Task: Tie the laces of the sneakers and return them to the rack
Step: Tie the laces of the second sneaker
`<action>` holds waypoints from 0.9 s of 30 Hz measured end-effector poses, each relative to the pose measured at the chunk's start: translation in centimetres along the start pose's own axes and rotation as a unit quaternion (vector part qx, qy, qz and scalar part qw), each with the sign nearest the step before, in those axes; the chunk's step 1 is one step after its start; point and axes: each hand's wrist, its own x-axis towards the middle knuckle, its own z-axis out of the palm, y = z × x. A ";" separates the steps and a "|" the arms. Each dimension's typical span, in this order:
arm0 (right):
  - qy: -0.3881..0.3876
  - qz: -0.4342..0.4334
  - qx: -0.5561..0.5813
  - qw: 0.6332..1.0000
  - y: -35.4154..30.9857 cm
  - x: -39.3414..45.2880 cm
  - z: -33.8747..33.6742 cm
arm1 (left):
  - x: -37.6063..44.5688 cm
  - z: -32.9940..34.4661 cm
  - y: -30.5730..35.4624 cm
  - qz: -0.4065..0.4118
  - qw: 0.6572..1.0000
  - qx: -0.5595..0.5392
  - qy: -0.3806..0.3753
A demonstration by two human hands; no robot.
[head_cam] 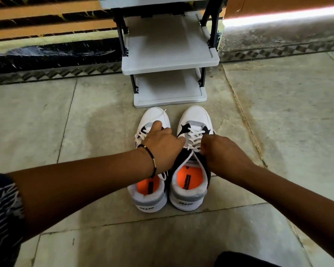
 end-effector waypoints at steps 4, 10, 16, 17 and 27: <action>0.012 -0.046 -0.082 0.995 0.7 -0.6 -0.5 | 0.1 -0.7 -1.2 0.029 1.000 0.003 0.008; 0.068 -0.080 -0.185 0.977 1.6 -0.3 -1.2 | 0.2 -0.9 -2.5 0.037 0.999 0.023 0.026; 0.030 -0.062 -0.157 0.985 1.9 -0.3 -0.4 | -0.1 -0.1 -2.3 0.051 0.999 0.018 -0.003; 0.020 -0.058 -0.150 0.987 1.8 -0.5 -0.2 | -0.3 0.3 -2.2 0.056 0.998 0.023 -0.005; 0.082 -0.068 -0.180 0.978 1.8 -0.4 -1.3 | 0.5 -1.0 -3.2 0.032 0.999 0.032 -0.006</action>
